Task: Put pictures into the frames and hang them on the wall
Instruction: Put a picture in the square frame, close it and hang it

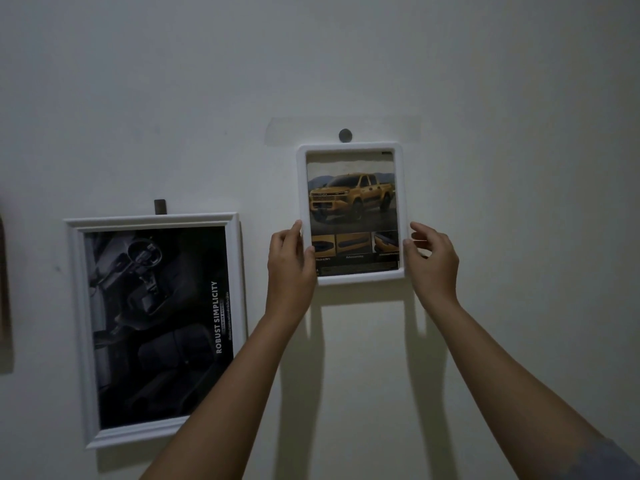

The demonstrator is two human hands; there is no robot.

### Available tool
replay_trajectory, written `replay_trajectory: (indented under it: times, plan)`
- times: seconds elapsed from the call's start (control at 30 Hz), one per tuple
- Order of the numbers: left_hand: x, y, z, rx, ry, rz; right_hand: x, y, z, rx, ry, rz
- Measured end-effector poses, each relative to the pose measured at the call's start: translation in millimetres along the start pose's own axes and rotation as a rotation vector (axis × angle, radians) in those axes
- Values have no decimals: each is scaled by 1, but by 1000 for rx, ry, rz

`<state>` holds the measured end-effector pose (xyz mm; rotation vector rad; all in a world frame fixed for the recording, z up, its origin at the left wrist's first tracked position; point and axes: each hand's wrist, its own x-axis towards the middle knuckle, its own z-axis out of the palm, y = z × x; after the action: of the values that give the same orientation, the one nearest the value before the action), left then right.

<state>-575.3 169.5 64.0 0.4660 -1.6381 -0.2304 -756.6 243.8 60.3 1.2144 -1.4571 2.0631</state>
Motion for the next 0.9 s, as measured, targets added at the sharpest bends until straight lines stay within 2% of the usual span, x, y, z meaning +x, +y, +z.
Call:
replay_trajectory:
  times: [0.23, 0.47, 0.57, 0.7, 0.8, 0.9]
  plan:
    - [-4, 0, -47, 163, -24, 51, -7, -42, -4, -69, 1, -39]
    - [-30, -40, -144, 436, 31, 73, -79, -83, 53, -120, -231, -201]
    - [-52, -71, -186, 559, 54, 27, -127, -82, 84, -102, -302, -154]
    - [-91, -118, -234, 648, 41, -107, -191, -74, 122, -69, -340, 2]
    - [-120, -149, -256, 564, -26, -261, -226, -68, 147, -69, -314, 116]
    - [-136, -172, -262, 469, -109, -267, -247, -65, 161, -68, -232, 198]
